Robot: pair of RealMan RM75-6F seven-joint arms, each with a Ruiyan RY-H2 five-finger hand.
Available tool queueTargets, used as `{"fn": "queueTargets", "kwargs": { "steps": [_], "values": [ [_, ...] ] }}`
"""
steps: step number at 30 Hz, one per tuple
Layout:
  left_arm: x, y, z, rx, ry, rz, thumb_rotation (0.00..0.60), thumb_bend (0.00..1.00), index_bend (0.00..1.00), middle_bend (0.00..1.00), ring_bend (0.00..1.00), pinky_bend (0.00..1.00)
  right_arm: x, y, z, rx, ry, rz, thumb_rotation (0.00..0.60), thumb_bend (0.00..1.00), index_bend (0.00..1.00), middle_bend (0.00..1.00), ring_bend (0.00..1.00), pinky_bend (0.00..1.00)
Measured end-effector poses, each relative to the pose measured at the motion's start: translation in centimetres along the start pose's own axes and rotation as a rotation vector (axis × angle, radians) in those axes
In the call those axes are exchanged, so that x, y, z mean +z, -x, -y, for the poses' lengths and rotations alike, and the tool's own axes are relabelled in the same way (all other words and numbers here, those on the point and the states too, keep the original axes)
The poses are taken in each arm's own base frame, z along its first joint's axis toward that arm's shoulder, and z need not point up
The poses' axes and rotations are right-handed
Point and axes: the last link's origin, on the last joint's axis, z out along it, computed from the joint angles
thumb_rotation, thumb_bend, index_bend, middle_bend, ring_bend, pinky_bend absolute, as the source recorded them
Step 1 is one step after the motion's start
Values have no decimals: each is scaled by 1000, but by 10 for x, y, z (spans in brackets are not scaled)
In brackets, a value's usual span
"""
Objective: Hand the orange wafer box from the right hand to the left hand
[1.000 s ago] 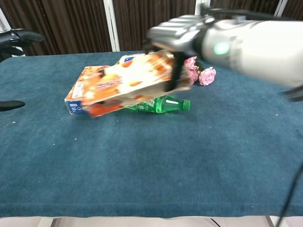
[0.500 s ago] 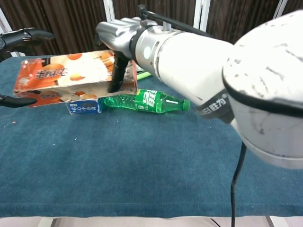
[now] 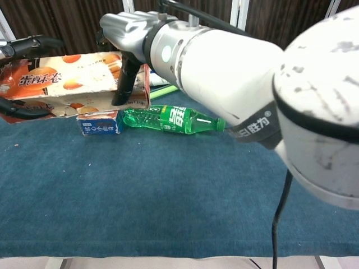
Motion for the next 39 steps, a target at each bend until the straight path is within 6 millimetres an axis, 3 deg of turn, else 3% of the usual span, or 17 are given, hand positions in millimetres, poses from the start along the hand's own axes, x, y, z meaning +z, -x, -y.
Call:
{"fn": "queueTargets", "kwargs": {
  "steps": [2, 4, 7, 9, 10, 12, 18, 26, 31, 35, 39],
  "values": [
    [2, 0, 2, -6, -2, -17, 600, 228, 479, 550, 480, 496, -1, -1, -4, -9, 4, 0, 600, 158, 752, 709, 691, 662],
    [2, 0, 3, -13, 1, -26, 600, 241, 582, 665, 602, 563, -2, -1, -5, -6, 5, 0, 600, 157, 583, 674, 638, 622],
    [3, 0, 3, -31, 15, -31, 600, 266, 650, 738, 682, 610, -3, -2, -9, 4, 4, 9, 600, 158, 100, 415, 383, 469],
    [4, 0, 2, -46, 27, -30, 600, 279, 674, 760, 707, 634, -4, -3, -12, 6, 2, 10, 600, 153, 1, 225, 200, 337],
    [4, 0, 2, -53, 32, -30, 600, 283, 685, 770, 718, 647, -4, -4, -13, 8, 2, 11, 600, 141, 0, 118, 102, 255],
    [4, -1, 3, -62, 41, -31, 600, 288, 704, 786, 735, 670, -6, -5, -15, 13, 3, 26, 600, 111, 0, 15, 11, 149],
    [3, -3, 7, -96, 38, -36, 600, 291, 728, 805, 750, 702, -20, -22, -32, 1, 10, 17, 600, 62, 0, 0, 0, 25],
    [7, 3, 6, -109, 34, -14, 600, 286, 729, 804, 750, 703, -56, -48, -92, -47, 78, 8, 600, 58, 0, 0, 0, 0],
    [10, 14, 10, -85, 11, 17, 600, 283, 716, 795, 740, 686, -81, -52, -124, -69, 117, 9, 600, 58, 0, 0, 0, 0],
    [11, 32, 29, -42, -43, 65, 600, 279, 692, 779, 723, 664, -121, -49, -170, -105, 171, 11, 600, 58, 0, 0, 0, 0],
    [10, 50, 55, 22, -104, 112, 600, 275, 651, 740, 660, 600, -164, -39, -203, -105, 169, 3, 600, 58, 0, 0, 0, 0]
  ]
}}
